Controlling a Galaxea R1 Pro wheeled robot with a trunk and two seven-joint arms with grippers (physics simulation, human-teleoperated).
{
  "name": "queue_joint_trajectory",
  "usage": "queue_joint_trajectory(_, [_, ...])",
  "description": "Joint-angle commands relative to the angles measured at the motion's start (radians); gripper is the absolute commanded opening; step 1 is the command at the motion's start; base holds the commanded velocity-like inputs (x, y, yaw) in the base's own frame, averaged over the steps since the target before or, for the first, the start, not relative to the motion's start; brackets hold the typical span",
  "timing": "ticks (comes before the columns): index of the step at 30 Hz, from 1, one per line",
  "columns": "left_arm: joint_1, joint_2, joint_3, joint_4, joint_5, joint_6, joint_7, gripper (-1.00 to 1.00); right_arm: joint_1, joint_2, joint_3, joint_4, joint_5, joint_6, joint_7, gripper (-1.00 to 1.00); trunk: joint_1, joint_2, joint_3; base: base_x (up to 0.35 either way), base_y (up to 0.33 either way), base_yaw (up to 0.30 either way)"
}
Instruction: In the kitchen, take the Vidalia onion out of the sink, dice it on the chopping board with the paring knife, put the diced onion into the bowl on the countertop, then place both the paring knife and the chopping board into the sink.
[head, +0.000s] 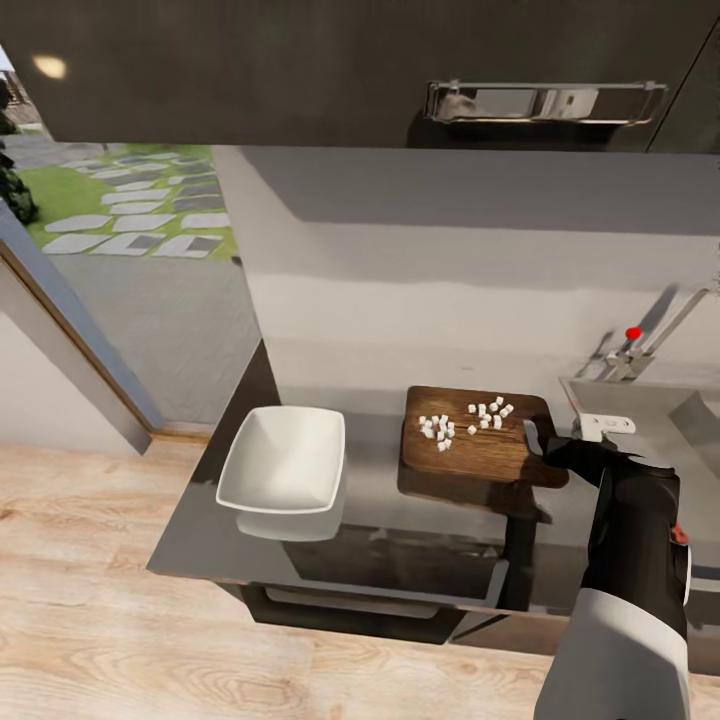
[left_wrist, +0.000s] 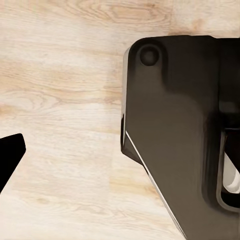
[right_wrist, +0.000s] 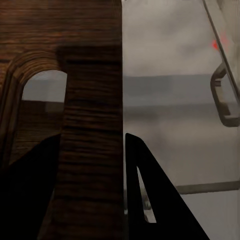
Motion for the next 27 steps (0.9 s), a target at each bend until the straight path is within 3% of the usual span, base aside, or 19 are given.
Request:
queue_joint_trajectory(1, [0.001, 0.001, -0.009, -0.002, 0.003, -0.001, 0.009, 1.00, -0.001, 0.001, -0.001, -0.001, 0.010, 0.001, 0.010, -1.00, 0.001, -0.002, 0.000, 0.000, 0.000, 0.000])
queue_joint_trajectory(19, [0.001, 0.001, -0.009, -0.002, 0.002, -0.001, 0.010, 1.00, -0.001, -0.001, 0.000, -0.003, 0.007, -0.001, 0.014, -1.00, 0.001, -0.002, 0.028, 0.000, 0.000, 0.000])
queue_joint_trajectory(27, [0.001, -0.001, -0.009, -0.002, 0.002, -0.001, 0.010, 1.00, -0.001, -0.001, 0.000, -0.003, 0.005, -0.001, 0.016, -1.00, 0.001, -0.002, 0.041, 0.000, 0.163, 0.000])
